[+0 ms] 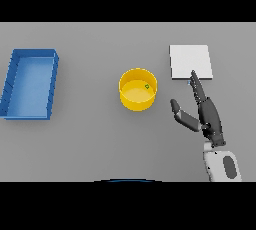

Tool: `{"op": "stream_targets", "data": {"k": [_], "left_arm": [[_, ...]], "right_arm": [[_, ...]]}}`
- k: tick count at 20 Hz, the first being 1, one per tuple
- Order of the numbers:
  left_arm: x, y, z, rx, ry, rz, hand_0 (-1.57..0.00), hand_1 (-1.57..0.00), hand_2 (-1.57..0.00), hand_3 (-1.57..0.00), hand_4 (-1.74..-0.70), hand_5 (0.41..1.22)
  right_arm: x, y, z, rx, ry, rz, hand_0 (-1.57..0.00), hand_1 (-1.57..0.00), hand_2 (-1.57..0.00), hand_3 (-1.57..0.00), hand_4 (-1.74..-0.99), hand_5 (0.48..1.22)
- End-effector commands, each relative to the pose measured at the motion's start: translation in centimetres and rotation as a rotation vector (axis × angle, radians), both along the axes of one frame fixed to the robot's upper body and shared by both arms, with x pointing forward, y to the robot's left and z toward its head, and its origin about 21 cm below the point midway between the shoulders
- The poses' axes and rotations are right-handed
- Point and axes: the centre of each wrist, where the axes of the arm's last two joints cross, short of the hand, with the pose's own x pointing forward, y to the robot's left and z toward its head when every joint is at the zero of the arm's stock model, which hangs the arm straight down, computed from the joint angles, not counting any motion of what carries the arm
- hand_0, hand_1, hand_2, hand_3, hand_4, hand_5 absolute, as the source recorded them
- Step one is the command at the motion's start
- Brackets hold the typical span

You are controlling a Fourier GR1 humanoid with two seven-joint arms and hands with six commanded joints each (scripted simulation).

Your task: Pick up the red beaker and tilt it to pour out 1 green nut into yellow bowl. Pick up the yellow bowl and place it on the metallic measuring scale.

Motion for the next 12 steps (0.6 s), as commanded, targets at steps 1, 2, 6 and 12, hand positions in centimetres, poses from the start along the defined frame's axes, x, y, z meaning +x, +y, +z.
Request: {"op": "stream_targets", "data": {"k": [1,2,6,12], "left_arm": [[-0.5,0.1,-1.6,-0.019,-0.001,0.006,-1.57,-1.57,-1.57,-1.57,-1.74,1.221],[-1.2,0.4,-3.5,-0.04,0.01,0.018,-1.57,-1.57,-1.57,-1.57,-1.74,1.221],[-4.0,0.3,-7.3,-0.119,0.013,0.048,-1.57,-1.57,-1.57,-1.57,-1.74,1.186],[-7.6,-0.8,-8.8,-0.177,0.046,0.101,-1.57,-1.57,-1.57,-1.57,-1.66,0.868]], "right_arm": [[-0.2,0.0,-0.3,0.004,0.0,0.006,0.0,0.0,0.0,0.0,-1.131,0.669],[-0.3,-0.4,-0.3,-0.012,-0.005,-0.004,0.0,0.0,0.0,0.0,-1.141,0.673],[-0.3,-0.3,-0.5,-0.026,-0.002,-0.004,0.0,0.0,0.0,0.0,-1.175,0.676],[-0.4,0.0,-0.7,-0.015,0.0,-0.002,0.0,0.0,0.0,0.0,-1.155,0.669]]}}
